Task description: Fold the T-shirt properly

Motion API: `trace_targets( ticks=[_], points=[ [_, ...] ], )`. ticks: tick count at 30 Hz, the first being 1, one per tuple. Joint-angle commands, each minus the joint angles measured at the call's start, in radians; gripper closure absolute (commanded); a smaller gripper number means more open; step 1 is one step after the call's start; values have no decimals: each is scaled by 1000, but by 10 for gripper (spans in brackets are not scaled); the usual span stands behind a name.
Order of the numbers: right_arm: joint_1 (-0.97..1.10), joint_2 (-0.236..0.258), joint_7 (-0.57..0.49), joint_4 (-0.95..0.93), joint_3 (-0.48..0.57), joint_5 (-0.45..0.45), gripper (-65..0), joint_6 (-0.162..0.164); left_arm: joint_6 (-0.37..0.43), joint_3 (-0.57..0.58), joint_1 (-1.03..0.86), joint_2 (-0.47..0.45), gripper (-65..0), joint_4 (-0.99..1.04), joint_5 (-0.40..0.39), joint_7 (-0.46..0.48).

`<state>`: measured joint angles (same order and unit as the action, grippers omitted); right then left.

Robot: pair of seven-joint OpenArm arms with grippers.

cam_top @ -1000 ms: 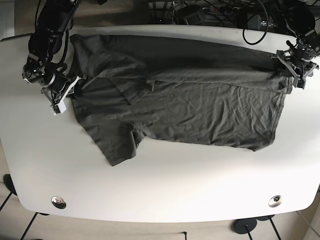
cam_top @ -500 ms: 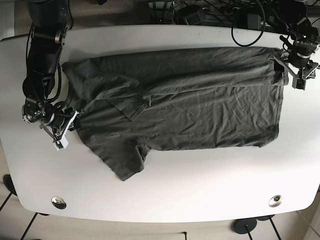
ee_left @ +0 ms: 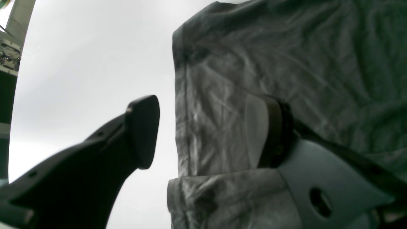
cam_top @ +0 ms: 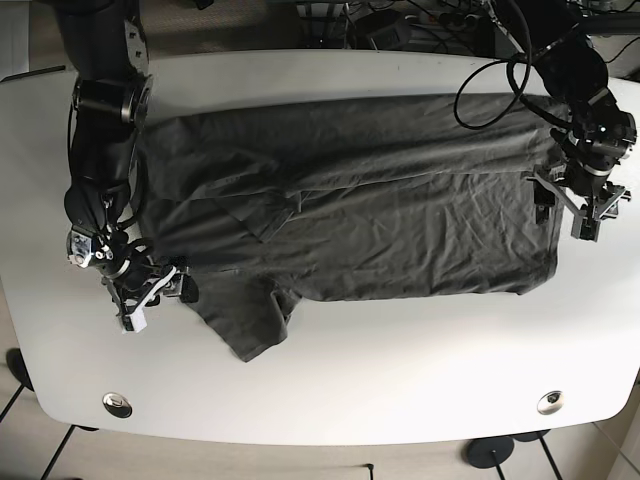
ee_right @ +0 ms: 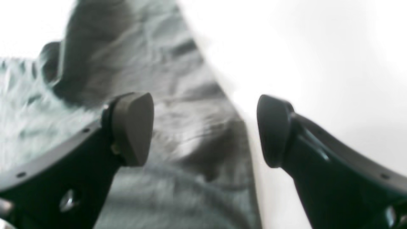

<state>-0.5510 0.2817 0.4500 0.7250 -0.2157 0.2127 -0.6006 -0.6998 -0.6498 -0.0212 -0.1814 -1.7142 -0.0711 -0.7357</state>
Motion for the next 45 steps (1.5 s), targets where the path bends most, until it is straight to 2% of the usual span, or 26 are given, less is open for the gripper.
trace_targets(
  ticks=[1,3,6,15,17,19,20,21,23,26,31,34,43,45],
  points=[
    [-63,9,-82,-46,2,6,-474,15,2,2,19,-16,-396,-19,-14,26],
    [-67,8,-133,-74,2,-45,-474,40,2,2,22,-13,-396,-19,-14,26],
    [-57,0,-155,-78,-3,-94,-474,41,2,2,22,-16,-396,-17,-14,26],
    [12,-39,-155,-74,-1,-94,-465,35,12,-5,93,-19,-396,-11,-12,28],
    [12,-57,-155,-74,-4,-92,-387,29,88,0,134,-19,-397,9,-12,26],
    [13,-65,-153,-74,-4,-92,-263,29,160,3,178,-28,-404,72,-12,26],
    [13,-66,-153,-74,-4,-92,-200,29,187,3,208,-46,-432,115,-12,26],
    [13,-68,-153,-74,-4,-92,-122,35,220,17,251,-63,-490,197,-12,26],
    [12,-68,-153,-74,-4,-92,-55,35,269,43,313,-100,-526,319,-12,32],
    [10,-63,-153,-74,-6,-92,-52,37,335,101,421,-155,-529,549,-19,52],
    [9,-62,-153,-72,-6,-92,-51,37,337,178,588,-211,-529,968,-20,242],
    [7,-68,-153,-72,-6,-92,-51,34,337,213,631,-211,-529,1098,-22,299],
    [10,-71,-155,-26,-8,-91,-49,31,335,279,626,-171,-522,1113,-22,299],
    [10,-71,-155,-26,-8,-91,-49,31,335,279,625,-171,-478,1115,-19,299]
  ],
)
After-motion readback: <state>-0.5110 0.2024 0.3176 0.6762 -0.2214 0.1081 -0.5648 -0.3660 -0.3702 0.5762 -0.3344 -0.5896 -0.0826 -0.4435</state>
